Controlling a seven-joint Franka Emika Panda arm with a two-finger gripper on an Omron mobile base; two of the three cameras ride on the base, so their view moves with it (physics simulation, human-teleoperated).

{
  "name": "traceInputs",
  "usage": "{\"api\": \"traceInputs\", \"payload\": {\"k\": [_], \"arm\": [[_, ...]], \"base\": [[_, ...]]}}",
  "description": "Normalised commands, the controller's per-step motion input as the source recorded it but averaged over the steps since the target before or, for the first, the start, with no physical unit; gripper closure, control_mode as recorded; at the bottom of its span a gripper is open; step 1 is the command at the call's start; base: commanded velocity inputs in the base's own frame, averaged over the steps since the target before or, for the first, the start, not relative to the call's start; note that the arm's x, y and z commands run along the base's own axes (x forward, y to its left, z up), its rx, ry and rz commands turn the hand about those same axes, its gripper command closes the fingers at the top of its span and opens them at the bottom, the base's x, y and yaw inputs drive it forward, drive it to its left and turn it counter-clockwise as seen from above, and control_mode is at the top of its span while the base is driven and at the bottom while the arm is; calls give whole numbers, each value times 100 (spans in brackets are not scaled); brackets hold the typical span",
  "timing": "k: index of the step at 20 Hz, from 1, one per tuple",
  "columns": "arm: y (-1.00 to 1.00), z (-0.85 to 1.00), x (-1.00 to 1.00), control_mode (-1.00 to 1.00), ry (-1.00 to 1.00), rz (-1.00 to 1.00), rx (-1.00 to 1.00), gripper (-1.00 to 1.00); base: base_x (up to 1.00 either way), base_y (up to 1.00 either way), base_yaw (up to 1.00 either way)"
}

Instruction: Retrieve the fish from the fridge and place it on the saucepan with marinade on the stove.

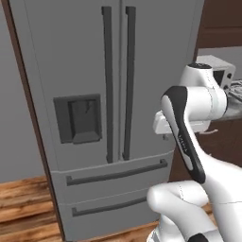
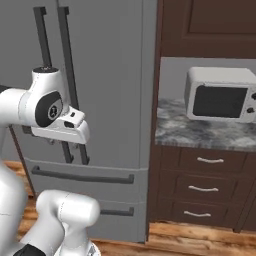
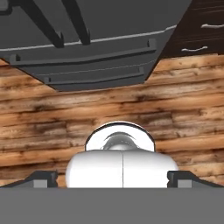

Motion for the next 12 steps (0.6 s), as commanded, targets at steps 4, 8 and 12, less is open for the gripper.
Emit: {"api": "traceInputs", "payload": {"k": [4, 8, 12], "arm": [[0, 0, 0, 100, 0, 0, 0, -100], [0, 0, 0, 100, 0, 0, 0, -100], [0, 0, 0, 100, 0, 0, 0, -100]], "base": [[-50, 52, 14], [-44, 16, 0], [-71, 23, 0]]}}
